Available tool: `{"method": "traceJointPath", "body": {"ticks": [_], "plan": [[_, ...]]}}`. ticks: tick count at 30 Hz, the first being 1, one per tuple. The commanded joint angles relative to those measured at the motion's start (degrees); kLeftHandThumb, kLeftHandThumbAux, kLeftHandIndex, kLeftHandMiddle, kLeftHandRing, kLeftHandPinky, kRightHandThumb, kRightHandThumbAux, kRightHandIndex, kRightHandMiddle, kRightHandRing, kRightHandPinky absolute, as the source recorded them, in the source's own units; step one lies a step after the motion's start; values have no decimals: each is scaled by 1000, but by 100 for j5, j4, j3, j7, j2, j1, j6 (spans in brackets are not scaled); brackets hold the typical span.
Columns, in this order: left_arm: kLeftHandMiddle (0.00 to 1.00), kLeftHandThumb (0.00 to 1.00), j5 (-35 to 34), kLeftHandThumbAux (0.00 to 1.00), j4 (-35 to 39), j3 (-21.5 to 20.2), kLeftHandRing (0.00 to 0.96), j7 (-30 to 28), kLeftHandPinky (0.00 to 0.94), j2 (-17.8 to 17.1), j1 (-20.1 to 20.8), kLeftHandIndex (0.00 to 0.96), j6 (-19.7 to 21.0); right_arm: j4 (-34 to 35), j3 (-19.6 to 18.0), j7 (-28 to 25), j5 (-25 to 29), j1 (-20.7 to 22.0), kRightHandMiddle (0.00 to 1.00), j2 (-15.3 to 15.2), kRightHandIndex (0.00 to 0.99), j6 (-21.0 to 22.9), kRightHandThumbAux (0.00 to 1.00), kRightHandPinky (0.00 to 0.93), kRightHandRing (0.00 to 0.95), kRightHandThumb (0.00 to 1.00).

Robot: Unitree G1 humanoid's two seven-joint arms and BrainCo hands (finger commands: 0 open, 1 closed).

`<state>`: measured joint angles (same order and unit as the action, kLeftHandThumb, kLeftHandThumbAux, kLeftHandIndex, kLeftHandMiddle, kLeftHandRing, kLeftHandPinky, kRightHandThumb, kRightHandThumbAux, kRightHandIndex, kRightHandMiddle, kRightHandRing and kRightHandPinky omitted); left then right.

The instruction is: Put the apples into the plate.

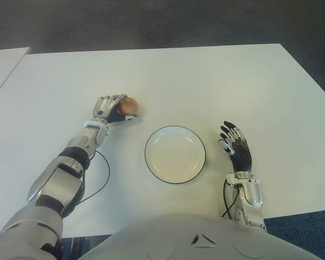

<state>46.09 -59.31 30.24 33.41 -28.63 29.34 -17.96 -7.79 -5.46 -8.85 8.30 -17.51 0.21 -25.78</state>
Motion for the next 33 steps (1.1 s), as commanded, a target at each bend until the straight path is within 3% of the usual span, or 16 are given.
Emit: {"method": "traceJointPath", "body": {"ticks": [1, 11, 18, 33], "plan": [[845, 744, 77, 695, 122, 132, 834, 0, 809, 9, -295, 443, -104, -126, -4, -3, 24, 45, 142, 24, 167, -59, 636, 142, 117, 275], [844, 743, 58, 695, 1383, -28, 835, -278, 786, -222, -583, 442, 77, -204, 16, -11, -10, 69, 141, 18, 178, -109, 629, 120, 108, 262], [836, 742, -192, 695, 3671, -767, 825, -995, 770, -770, -1141, 443, 382, -238, 36, -1, -29, 60, 136, 28, 193, -100, 641, 103, 93, 259], [830, 742, -178, 694, 4872, -1382, 821, -1629, 755, -778, -1691, 443, 570, -226, 97, -7, 8, -2, 128, 83, 167, -55, 636, 123, 95, 287]]}}
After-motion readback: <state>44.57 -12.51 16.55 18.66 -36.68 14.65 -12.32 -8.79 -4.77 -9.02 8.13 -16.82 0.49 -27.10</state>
